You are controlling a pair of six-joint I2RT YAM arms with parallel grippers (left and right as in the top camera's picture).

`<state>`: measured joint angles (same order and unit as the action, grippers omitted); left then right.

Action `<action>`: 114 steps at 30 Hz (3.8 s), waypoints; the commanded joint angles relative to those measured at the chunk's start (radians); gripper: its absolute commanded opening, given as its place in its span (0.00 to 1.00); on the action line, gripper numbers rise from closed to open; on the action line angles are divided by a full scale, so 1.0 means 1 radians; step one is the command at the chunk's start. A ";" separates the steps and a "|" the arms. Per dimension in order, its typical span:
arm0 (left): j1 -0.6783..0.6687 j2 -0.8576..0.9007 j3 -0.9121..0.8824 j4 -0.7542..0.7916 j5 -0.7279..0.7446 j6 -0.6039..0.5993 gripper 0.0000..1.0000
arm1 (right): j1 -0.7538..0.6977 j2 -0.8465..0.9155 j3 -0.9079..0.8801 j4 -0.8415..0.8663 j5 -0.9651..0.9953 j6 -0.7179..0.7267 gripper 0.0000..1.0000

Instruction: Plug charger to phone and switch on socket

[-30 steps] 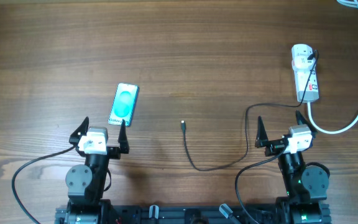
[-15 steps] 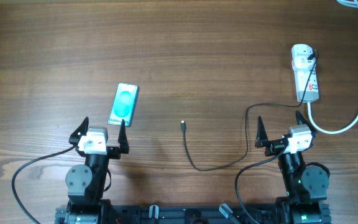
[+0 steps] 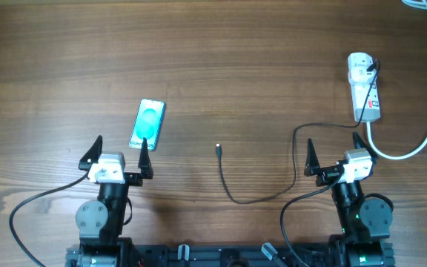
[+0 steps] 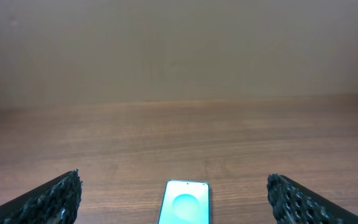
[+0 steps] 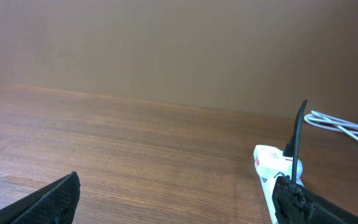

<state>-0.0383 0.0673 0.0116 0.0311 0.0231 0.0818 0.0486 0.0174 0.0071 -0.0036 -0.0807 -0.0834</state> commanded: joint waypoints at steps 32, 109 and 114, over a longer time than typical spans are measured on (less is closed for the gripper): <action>-0.004 1.036 1.470 -1.304 0.275 -0.317 1.00 | -0.004 -0.013 -0.001 0.003 0.013 0.012 1.00; -0.198 1.834 1.046 -0.706 -0.108 -0.566 1.00 | -0.004 -0.013 -0.001 0.003 0.013 0.012 1.00; -0.171 1.834 1.046 -0.666 -0.102 -0.622 0.99 | -0.004 -0.013 -0.001 0.003 0.013 0.011 1.00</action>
<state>-0.2207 1.8587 1.0897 -0.6327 -0.0830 -0.4904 0.0486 0.0128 0.0063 -0.0036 -0.0799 -0.0830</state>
